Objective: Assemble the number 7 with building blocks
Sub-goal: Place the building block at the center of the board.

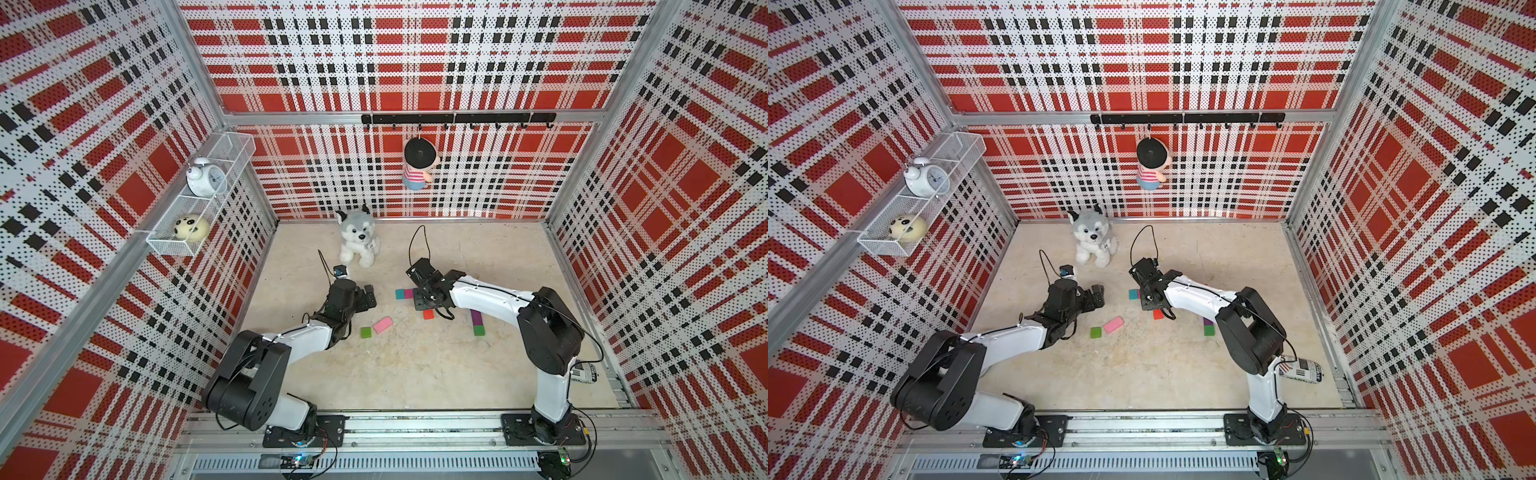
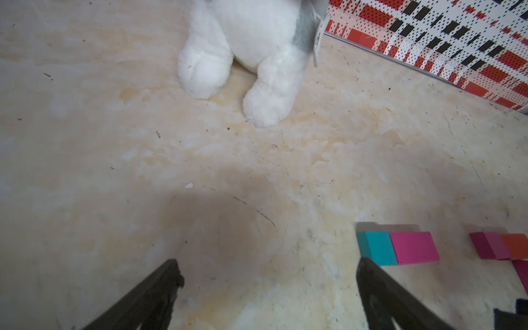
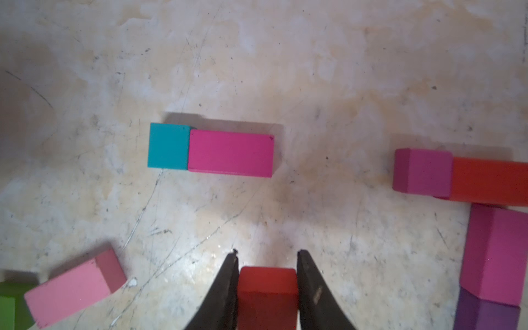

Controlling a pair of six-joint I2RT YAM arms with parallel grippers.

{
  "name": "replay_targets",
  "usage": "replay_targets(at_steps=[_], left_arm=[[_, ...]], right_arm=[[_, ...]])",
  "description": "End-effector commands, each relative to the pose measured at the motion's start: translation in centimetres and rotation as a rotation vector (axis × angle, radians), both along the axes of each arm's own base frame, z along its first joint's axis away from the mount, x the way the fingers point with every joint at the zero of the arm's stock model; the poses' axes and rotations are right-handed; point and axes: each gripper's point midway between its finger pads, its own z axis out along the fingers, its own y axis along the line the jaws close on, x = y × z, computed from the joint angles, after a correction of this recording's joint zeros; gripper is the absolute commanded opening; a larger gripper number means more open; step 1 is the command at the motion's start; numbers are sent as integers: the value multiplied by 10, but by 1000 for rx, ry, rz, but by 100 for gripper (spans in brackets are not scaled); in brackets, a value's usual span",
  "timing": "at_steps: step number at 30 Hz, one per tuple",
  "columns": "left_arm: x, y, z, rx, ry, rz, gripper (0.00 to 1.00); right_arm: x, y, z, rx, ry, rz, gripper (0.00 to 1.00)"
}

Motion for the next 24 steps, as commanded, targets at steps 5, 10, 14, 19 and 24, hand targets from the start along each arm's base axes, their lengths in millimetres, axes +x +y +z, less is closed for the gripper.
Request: replay_targets(at_steps=[5,10,14,19,24], left_arm=[[11,-6,-7,17,16,-11,98],[14,-6,-6,26,21,-10,98],[12,-6,-7,27,26,-11,98],[11,-6,-8,26,32,-11,98],[10,-7,-4,18,26,-17,98]], right_arm=[[24,19,-18,56,30,28,14],[31,23,-29,64,56,25,15],[28,20,-35,63,80,26,20],[22,16,-37,60,87,27,23],[20,15,-38,59,95,25,30]])
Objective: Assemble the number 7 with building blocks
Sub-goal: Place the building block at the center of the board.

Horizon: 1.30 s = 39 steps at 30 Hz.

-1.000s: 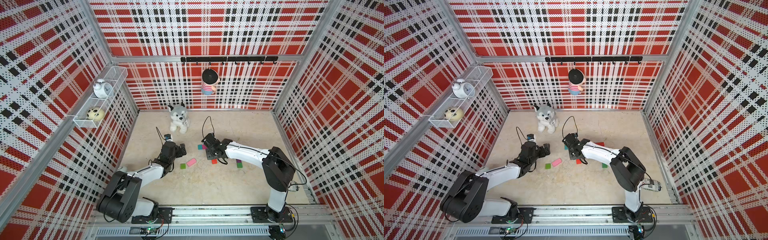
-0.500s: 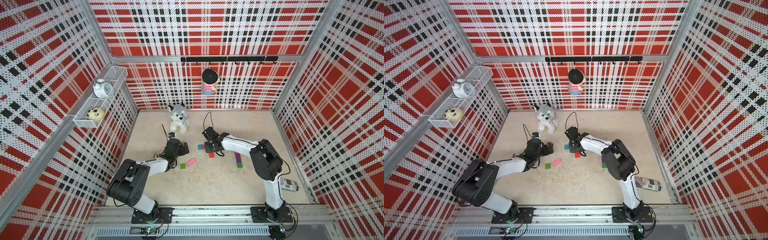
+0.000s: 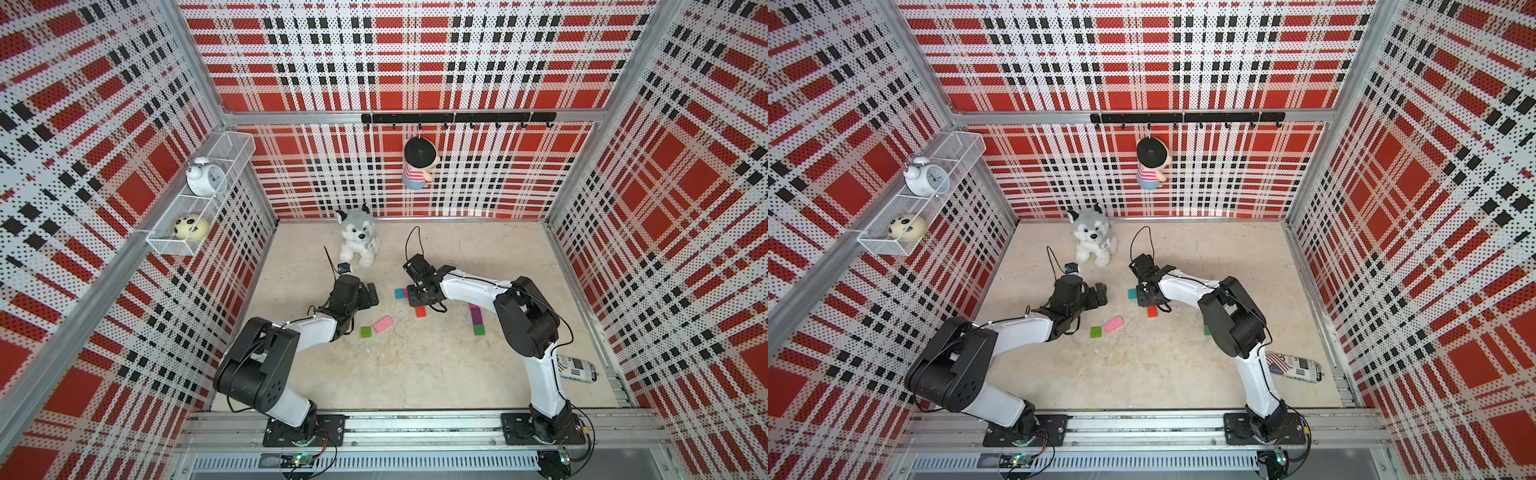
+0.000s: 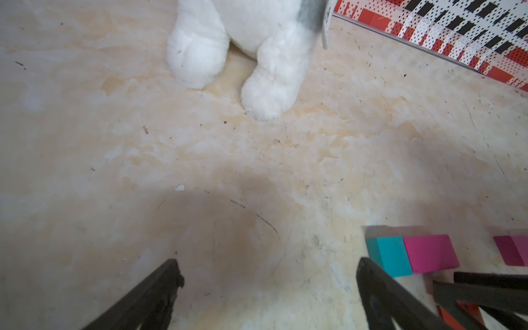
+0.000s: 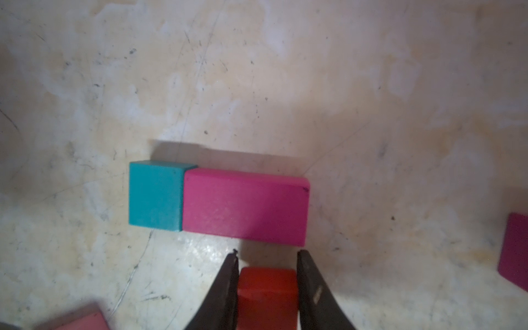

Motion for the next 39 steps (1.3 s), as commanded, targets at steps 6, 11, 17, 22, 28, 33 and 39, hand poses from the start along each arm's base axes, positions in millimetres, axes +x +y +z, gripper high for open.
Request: replay_targets(at_steps=[6,11,17,22,28,33,39], left_arm=[[4,-11,6,-11,-7,-38,98],[10,-21,2,-29,6,-68,98],[22,-40,2,-70,15,-128,97],[34,-60,-3,-109,30,-185,87],[42,-84,-1,-148,26,-257,72],[41,-96,-8,-172,48,-291,59],[34,-102,-22,-205,85,-310,56]], right_arm=[[-4,-7,8,26,-14,-21,45],[-7,-9,29,65,-62,-33,54],[-14,-17,44,69,-104,-38,54],[-2,-9,59,113,-174,-11,55],[13,-7,43,187,-146,-12,53],[27,-16,37,252,-165,-30,47],[34,-14,27,285,-145,-24,46]])
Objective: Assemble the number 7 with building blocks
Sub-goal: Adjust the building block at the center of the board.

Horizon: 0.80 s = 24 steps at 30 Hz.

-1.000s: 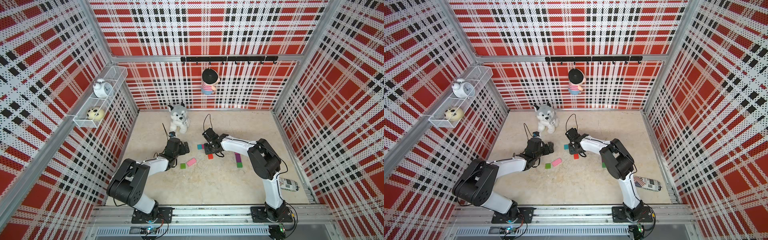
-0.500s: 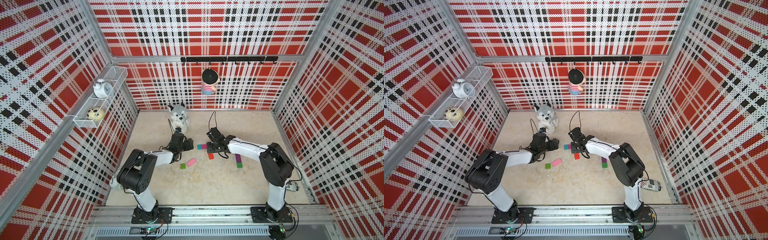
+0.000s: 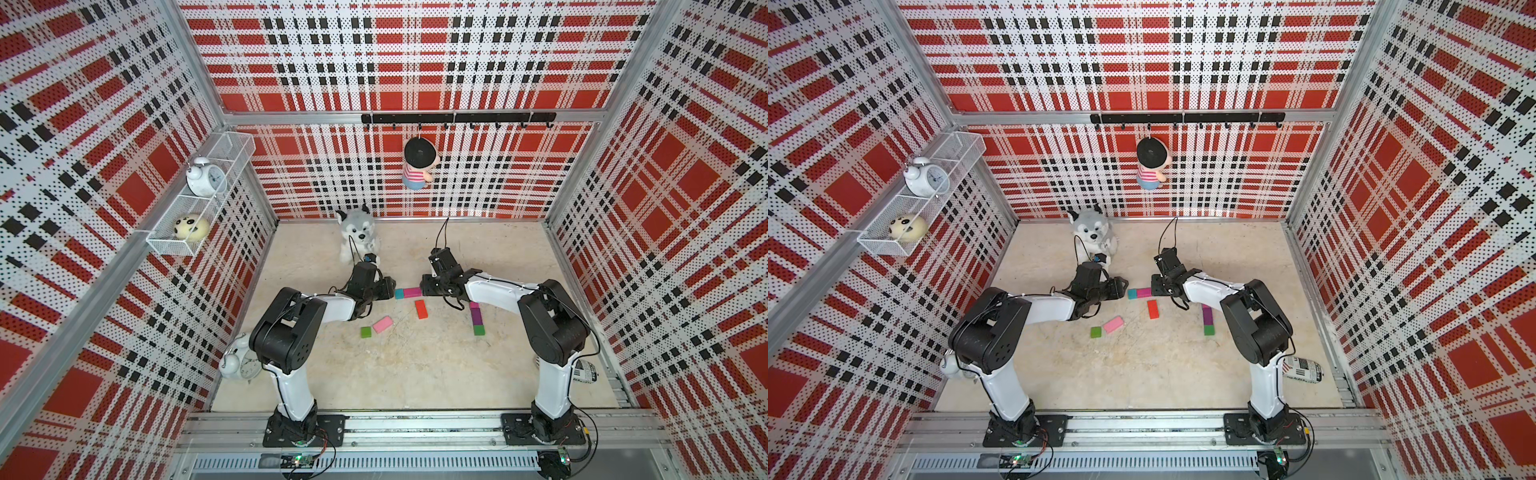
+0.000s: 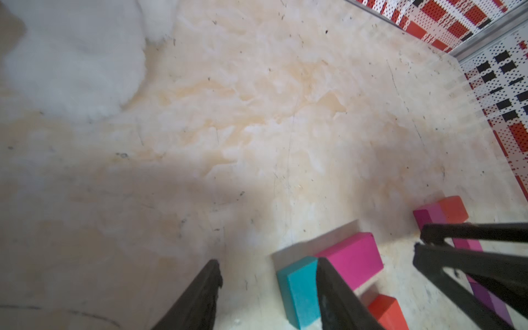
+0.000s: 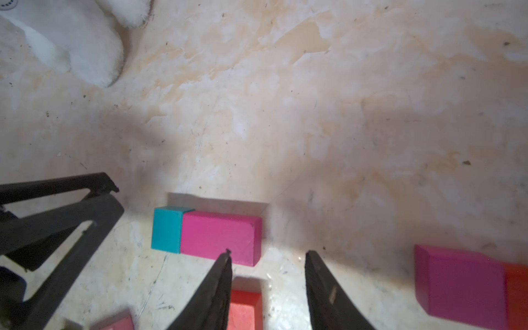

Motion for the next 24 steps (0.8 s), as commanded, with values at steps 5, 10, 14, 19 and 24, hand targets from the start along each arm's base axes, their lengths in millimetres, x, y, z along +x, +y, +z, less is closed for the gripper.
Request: replay_targets(at_steps=[5,10,14,19,24], left_arm=[[-7,-14,-3,-56,15,-34,55],[-11,-20,-3,-68,18,-46,54],[-14,-24,-7,-71,33,-49,55],[-18,-27,-11,-76,43,-51,55],[-21,-33,-13,-82,53,-63,56]], right_arm=[[4,15,-12,68,4,50,45],[4,14,-17,97,14,45,46],[2,15,-19,104,21,47,46],[2,16,-23,111,32,46,46],[2,19,-25,126,42,46,46]])
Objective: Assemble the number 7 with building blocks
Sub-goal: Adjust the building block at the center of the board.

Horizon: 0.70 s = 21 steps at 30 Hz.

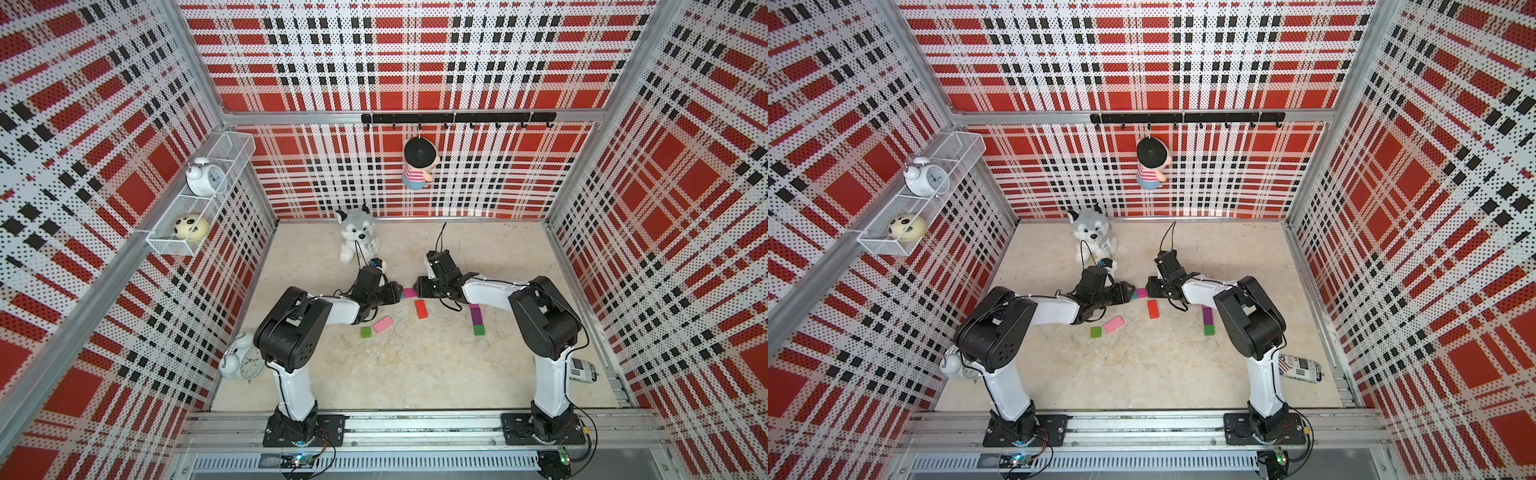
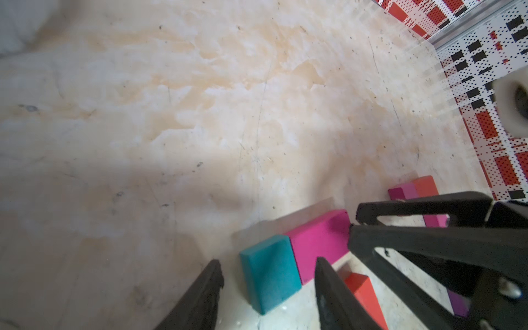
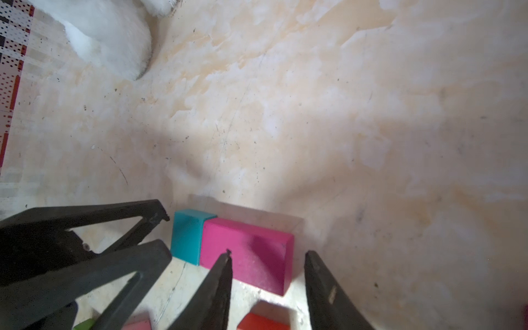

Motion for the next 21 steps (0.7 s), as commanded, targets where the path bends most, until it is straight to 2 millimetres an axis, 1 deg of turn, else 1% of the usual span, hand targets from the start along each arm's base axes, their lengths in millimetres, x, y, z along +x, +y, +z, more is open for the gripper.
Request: replay_targets(at_steps=[1,10,21], left_arm=[[-5,-8,-6,-12,10,-18,56],[-8,-8,-7,-8,13,-13,57],[-7,-10,-7,-12,11,-15,56]], right_arm=[[1,0,-12,11,23,-6,46],[-2,-2,-16,7,38,-9,46],[-4,-6,-15,-2,38,-23,46]])
